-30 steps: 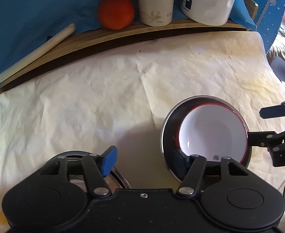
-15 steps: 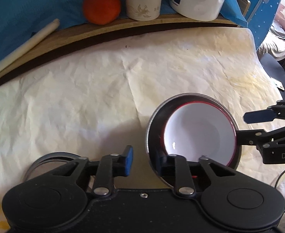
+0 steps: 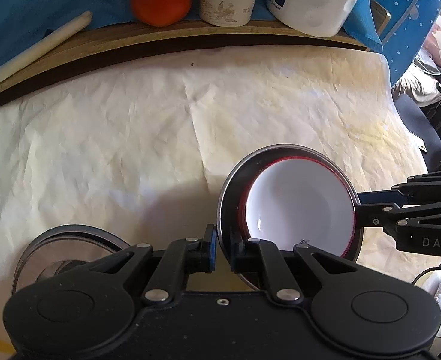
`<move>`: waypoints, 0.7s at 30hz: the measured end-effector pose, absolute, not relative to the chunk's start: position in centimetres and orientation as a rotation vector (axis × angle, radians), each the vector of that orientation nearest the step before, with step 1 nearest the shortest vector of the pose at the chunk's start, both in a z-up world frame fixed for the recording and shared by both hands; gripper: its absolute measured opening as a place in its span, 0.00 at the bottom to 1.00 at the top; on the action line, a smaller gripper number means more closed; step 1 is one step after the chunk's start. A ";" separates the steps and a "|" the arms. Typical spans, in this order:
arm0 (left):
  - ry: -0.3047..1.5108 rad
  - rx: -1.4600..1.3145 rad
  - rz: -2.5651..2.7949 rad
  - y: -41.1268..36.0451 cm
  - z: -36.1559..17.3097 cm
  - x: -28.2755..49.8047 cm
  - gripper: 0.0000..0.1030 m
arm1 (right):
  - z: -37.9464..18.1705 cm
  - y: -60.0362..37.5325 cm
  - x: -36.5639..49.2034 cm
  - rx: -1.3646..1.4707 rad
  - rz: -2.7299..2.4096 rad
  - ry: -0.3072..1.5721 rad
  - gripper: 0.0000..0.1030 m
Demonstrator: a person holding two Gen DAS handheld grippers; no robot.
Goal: Organize plates and bowls
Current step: 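Close both grippers on the rim of the bottom steel plate, then lift the plate-and-bowl stack with both grippers and carry it over the large steel dish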
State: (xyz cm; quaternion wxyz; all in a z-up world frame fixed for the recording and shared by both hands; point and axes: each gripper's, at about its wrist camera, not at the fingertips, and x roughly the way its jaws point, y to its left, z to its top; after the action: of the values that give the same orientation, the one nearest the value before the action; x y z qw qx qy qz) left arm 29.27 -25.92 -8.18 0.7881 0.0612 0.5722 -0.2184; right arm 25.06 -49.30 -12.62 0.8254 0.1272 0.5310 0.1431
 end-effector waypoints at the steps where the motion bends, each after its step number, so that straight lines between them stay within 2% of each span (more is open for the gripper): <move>1: 1.233 0.132 -0.471 -25.9 -8.2 29.3 0.08 | -12.6 -49.2 25.1 0.272 0.307 1.128 0.19; 2: 1.233 0.132 -0.471 -25.9 -8.2 29.2 0.08 | -12.6 -49.2 25.1 0.276 0.311 1.128 0.16; 21: 1.244 0.098 -0.480 -25.6 -8.4 29.5 0.08 | -12.9 -49.2 24.8 0.331 0.276 1.130 0.15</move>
State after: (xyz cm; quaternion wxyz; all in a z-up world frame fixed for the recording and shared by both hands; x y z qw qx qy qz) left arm 29.46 -25.63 -8.39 0.7847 0.0456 0.5768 -0.2225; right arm 24.78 -49.19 -12.91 0.8227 0.1554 0.5312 0.1299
